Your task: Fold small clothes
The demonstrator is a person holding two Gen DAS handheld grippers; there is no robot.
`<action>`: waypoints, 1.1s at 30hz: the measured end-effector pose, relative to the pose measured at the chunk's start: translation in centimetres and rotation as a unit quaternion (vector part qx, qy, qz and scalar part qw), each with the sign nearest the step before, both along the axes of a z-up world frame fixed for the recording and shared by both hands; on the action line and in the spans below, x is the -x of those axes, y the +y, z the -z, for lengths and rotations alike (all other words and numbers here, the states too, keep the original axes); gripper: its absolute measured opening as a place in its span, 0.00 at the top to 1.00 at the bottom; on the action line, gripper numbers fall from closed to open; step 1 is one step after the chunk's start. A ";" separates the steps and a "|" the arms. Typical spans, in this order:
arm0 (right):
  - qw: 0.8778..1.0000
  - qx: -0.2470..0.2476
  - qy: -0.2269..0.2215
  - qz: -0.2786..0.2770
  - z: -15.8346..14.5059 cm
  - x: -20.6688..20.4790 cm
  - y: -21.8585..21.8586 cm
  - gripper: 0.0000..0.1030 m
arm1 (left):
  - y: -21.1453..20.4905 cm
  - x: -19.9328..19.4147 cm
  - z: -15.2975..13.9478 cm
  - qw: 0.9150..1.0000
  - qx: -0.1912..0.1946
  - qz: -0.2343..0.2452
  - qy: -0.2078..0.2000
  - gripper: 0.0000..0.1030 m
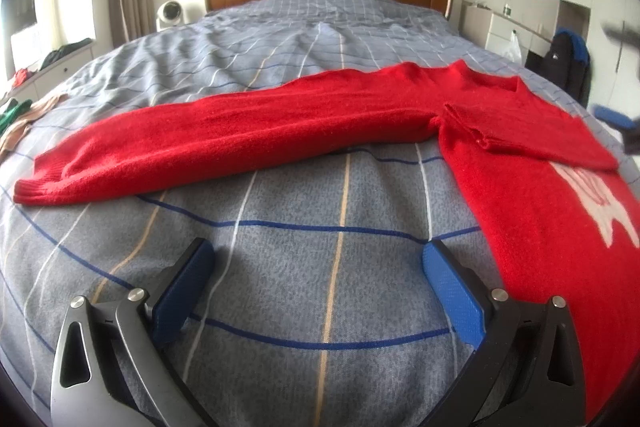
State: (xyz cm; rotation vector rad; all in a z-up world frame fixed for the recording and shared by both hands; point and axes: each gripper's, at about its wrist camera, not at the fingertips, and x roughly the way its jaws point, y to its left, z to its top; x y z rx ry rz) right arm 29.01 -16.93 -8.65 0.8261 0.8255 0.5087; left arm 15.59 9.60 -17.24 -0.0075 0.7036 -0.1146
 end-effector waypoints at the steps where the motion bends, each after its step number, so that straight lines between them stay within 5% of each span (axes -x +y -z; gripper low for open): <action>1: 1.000 0.025 -0.006 0.011 -0.3 0.6 -1.5 0.17 | 0.0 0.0 0.0 1.000 0.001 0.000 0.000 0.00; 4: 0.988 0.139 -0.026 0.053 -1.6 2.7 -6.3 0.17 | 0.0 -0.1 0.0 1.000 0.000 0.000 0.000 0.00; 8: 0.953 0.286 -0.019 0.102 -1.1 6.9 -12.3 0.16 | 0.0 -0.1 0.0 1.000 -0.002 -0.001 0.000 0.00; 12: 0.925 0.352 -0.006 0.142 0.9 9.3 -17.0 0.16 | 0.0 -0.1 0.0 1.000 -0.002 -0.001 0.001 0.00; 16: 0.911 0.357 0.015 0.204 3.4 11.8 -22.0 0.17 | 0.0 -0.1 0.0 1.000 -0.002 -0.001 0.001 0.00; 19: 0.932 0.271 0.000 0.239 4.4 13.8 -25.3 0.16 | 0.0 -0.1 0.0 1.000 -0.002 -0.001 0.001 0.00; 33: 0.937 0.262 -0.014 0.231 4.7 13.5 -24.4 0.12 | 0.0 -0.2 0.0 1.000 -0.002 -0.001 0.001 0.00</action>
